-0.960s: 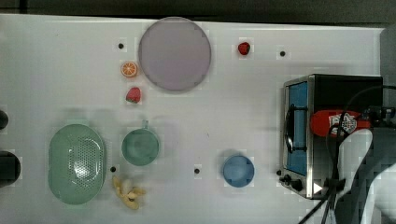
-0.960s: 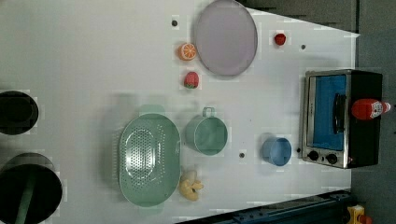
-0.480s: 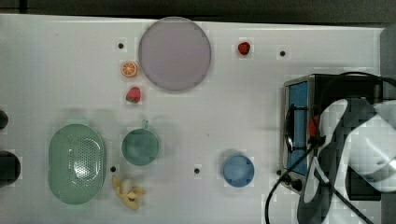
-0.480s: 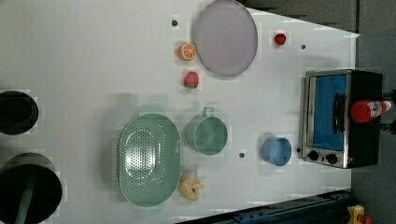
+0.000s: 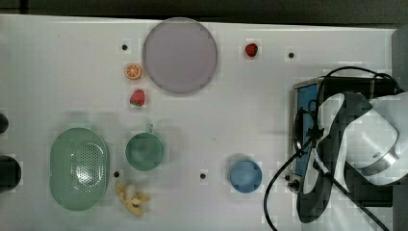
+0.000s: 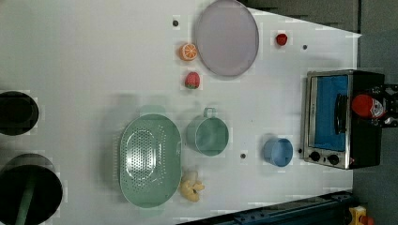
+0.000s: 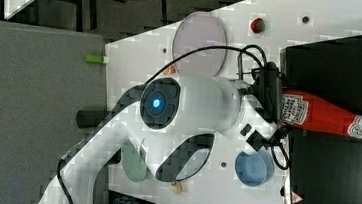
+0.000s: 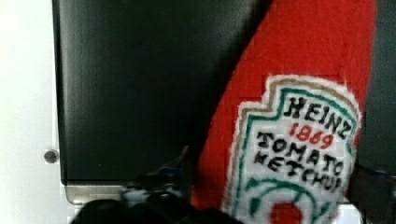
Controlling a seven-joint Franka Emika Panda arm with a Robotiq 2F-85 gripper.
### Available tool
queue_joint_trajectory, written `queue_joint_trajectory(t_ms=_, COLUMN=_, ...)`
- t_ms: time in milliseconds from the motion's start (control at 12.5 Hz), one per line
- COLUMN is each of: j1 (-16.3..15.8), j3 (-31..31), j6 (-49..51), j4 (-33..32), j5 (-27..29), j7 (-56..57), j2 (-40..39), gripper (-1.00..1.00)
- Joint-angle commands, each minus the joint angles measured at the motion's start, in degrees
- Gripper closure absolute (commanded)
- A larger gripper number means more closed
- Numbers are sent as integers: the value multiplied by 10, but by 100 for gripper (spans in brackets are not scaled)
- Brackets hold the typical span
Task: Pick Ketchup from oven and place it on table.
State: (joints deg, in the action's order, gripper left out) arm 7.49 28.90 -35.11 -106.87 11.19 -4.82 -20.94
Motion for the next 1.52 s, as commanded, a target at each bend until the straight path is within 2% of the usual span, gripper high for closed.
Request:
queue_joint_trajectory(t_ms=80, j1=7, j3=18, j6=-12, j4=-6, j5=-3, j7=-5, j2=21, gripper=-43)
queue_joint_trajectory(t_ms=160, j1=7, j3=18, j6=-13, j4=-5, j5=-3, j7=-5, j2=23, gripper=-26)
queue_joint_trajectory(t_ms=400, j1=7, j3=20, j6=-12, j4=3, j5=-3, j7=-5, j2=24, gripper=-27)
queue_joint_trajectory(t_ms=640, j1=1, j3=18, j6=8, j4=52, j5=-17, j7=-5, j2=43, gripper=-26)
queue_joint_trajectory(t_ms=960, j1=-35, j3=-3, j6=158, j4=148, j5=-72, j7=-2, j2=93, gripper=-27)
queue_joint_trajectory(t_ms=1200, j1=-71, j3=-58, j6=239, j4=192, j5=-84, j7=-2, j2=132, gripper=-27)
queue_joint_trajectory(t_ms=1520, j1=-106, j3=-160, j6=323, j4=192, j5=-84, j7=-2, j2=160, gripper=-27)
